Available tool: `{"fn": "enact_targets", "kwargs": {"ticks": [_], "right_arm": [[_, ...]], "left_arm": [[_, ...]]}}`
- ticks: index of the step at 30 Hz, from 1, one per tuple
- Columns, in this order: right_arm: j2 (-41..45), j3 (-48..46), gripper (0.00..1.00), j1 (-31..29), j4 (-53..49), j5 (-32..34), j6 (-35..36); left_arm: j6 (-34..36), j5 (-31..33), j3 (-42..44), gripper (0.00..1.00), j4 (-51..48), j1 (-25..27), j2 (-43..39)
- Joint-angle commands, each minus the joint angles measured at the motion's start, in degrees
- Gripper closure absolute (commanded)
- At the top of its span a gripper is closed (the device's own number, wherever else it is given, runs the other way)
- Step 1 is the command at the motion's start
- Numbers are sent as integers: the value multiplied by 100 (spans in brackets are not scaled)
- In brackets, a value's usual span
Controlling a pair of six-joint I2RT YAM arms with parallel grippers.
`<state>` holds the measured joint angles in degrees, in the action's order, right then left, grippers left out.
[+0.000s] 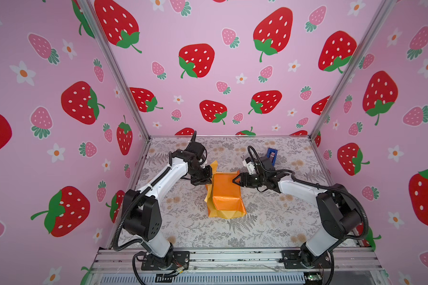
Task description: Wrap the gift box in paper
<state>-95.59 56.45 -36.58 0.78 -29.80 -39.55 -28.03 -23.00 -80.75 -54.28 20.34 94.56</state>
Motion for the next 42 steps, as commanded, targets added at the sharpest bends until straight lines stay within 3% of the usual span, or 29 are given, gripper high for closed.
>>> {"fn": "enact_targets", "kwargs": {"ticks": [1, 8, 16, 28, 34, 42], "right_arm": [[-235, 152, 44, 10, -227, 3, 149], [-337, 95, 52, -33, -187, -52, 166], [-452, 182, 56, -104, -271, -35, 199], [-448, 217, 56, -163, -268, 13, 141], [-453, 294, 44, -206, -519, 237, 278], [-555, 587, 37, -510, -1110, 808, 647]], "left_arm": [[105, -16, -236, 95, -135, -74, -52], [-64, -538, -290, 95, 131, -79, -104], [-137, -937, -384, 95, 194, 6, -2], [-192, -884, -459, 95, 179, 434, 307], [107, -320, -625, 96, -316, 429, 338], [110, -194, -655, 95, -408, 322, 137]]}}
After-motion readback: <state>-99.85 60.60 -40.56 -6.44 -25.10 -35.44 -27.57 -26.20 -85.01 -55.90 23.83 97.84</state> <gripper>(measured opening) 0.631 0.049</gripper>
